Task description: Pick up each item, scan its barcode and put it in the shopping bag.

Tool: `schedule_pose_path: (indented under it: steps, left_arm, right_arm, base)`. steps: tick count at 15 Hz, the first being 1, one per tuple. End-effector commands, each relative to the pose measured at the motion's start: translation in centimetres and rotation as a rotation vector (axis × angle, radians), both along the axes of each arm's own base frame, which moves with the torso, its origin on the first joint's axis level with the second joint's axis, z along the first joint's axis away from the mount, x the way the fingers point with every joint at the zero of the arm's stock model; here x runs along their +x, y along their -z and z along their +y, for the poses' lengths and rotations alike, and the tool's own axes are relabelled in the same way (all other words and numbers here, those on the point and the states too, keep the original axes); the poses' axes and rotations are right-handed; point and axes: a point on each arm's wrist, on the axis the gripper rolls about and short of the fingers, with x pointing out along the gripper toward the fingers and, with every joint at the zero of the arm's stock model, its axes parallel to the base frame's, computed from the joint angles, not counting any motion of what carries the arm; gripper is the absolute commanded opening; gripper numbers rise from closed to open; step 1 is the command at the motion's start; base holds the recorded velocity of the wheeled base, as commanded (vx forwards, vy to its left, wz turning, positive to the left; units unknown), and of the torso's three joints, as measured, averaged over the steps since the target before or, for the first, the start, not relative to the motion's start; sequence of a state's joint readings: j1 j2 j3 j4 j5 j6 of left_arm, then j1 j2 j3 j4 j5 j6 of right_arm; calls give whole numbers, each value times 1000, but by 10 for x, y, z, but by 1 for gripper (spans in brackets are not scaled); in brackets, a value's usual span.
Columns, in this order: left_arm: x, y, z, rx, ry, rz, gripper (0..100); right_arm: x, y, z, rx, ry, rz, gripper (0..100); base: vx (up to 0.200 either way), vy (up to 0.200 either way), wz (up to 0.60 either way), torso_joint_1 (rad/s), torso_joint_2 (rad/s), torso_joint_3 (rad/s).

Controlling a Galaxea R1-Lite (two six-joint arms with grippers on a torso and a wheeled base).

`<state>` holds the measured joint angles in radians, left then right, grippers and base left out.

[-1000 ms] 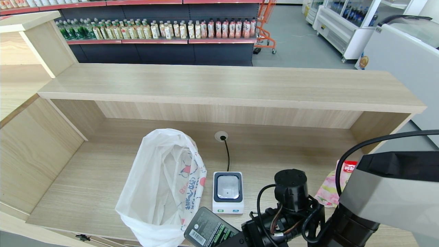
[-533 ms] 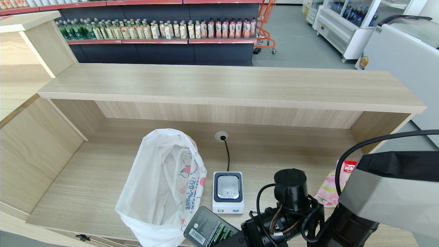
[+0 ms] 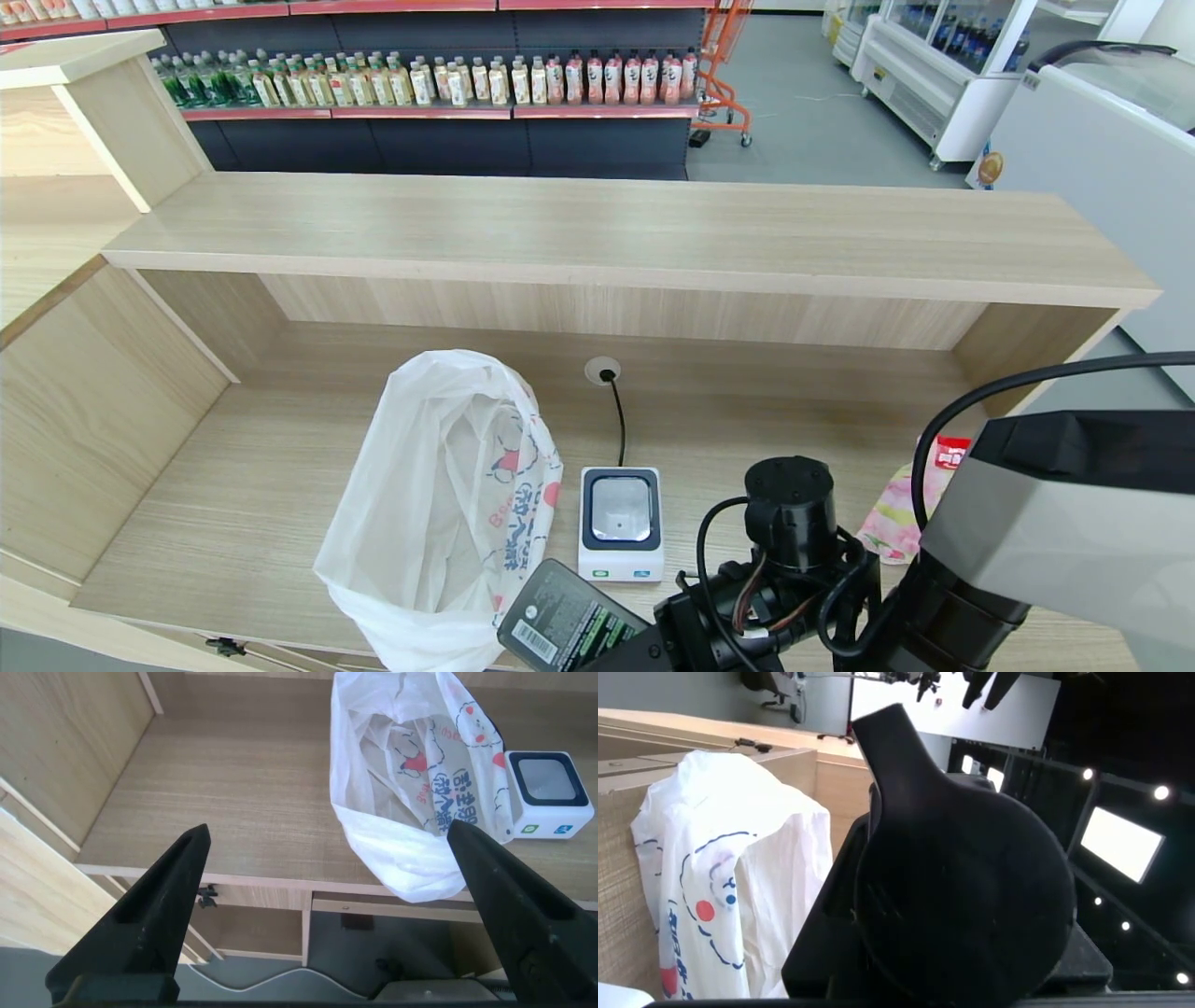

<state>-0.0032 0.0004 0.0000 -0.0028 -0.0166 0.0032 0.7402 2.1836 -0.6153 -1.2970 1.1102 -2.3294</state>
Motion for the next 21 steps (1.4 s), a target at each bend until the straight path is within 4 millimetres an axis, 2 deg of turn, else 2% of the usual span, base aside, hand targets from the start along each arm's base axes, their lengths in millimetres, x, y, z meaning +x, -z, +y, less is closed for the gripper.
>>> schedule_pose_path:
  steps: [1,6,8,9,10,12,13,14,16,18,19,20,21]
  left_arm:
    - [0,0,0,0,0,1,100]
    - [0,0,0,0,0,1,100]
    - [0,0,0,0,0,1,100]
    - [0,0,0,0,0,1,100]
    - [0,0,0,0,0,1,100]
    - [0,0,0,0,0,1,100]
    - [0,0,0,0,0,1,100]
    - [0,0,0,0,0,1,100]
    - [0,0,0,0,2,1,100]
    - [0,0,0,0,0,1,100]
    - [0,0,0,0,0,1,100]
    - [0,0,0,0,0,1,100]
    - [0,0,0,0,0,1,100]
  right_arm:
    - [0,-2,0,5,-1,-5,0]
    - [-1,-6,-1,5,-5,10,0]
    - [6,-34,-11,9,78,127,0]
    - [3,-53,-17,1,141,259,0]
    - [-2,-72,-27,5,236,407,0]
    - [-9,-107,-61,120,523,529,0]
    - [-18,-117,-76,137,564,600,0]
    - [-19,-118,-78,132,568,627,0]
    - [-31,-141,-119,124,602,965,0]
    - [-44,-158,-147,193,692,1387,0]
    - [-44,-158,-148,197,697,1404,0]
    - [-51,-162,-157,321,736,1808,0]
    - [-55,-166,-160,487,688,2172,0]
  base:
    - [0,0,0,0,0,0]
    - [0,0,0,0,0,0]
    - [0,0,0,0,0,0]
    - [0,0,0,0,0,0]
    - [0,0,0,0,0,0]
    - [0,0,0,0,0,0]
    - [0,0,0,0,0,0]
    - [0,0,0,0,0,0]
    - [0,0,0,0,0,0]
    - [0,0,0,0,0,0]
    - [0,0,0,0,0,0]
    - [0,0,0,0,0,0]
    - [0,0,0,0,0,0]
